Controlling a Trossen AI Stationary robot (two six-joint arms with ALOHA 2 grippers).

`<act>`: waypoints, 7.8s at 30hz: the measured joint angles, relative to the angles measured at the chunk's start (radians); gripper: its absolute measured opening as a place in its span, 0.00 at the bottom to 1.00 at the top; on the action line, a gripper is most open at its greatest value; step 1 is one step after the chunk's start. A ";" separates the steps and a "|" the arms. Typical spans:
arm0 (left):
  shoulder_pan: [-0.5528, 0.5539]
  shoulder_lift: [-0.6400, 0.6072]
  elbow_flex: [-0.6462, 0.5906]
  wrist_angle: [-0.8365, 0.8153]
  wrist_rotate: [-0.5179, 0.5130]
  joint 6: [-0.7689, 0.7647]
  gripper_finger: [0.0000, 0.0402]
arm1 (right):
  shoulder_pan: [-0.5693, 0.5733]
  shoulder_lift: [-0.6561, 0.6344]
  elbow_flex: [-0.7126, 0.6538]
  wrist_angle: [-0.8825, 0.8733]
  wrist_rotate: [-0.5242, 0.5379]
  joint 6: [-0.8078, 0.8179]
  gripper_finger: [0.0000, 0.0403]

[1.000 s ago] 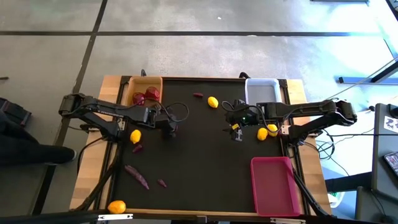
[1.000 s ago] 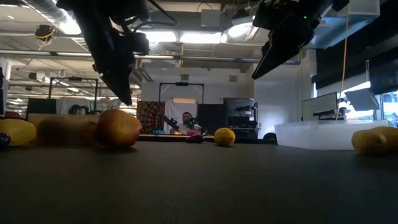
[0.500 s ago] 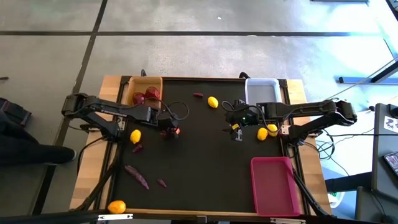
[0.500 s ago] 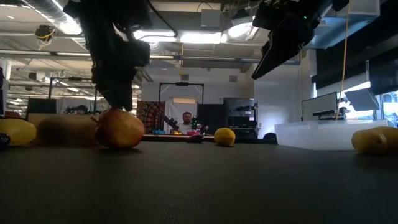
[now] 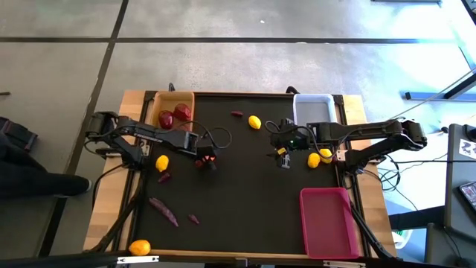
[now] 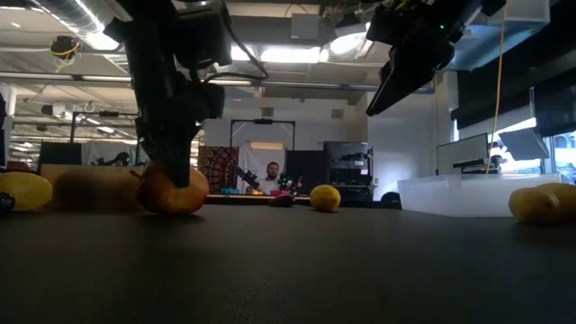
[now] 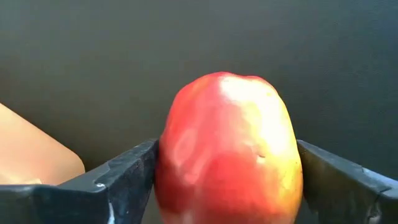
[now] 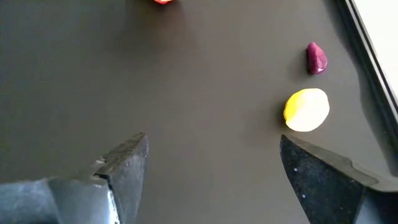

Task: Sort produce into baskets
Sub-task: Put the apple into the orange bin, then put the lemon into the white bin

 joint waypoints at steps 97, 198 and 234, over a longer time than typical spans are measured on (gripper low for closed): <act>0.847 -0.114 -0.005 -0.109 -0.347 0.126 0.97 | 0.000 0.000 0.000 0.001 -0.002 0.000 0.80; -0.156 0.007 -0.169 -0.460 0.116 -0.789 0.71 | 0.000 0.000 0.000 0.048 -0.002 0.008 0.80; -0.278 -0.008 0.103 -0.143 -0.228 -0.294 0.50 | 0.001 -0.138 -0.114 0.124 -0.279 0.072 0.80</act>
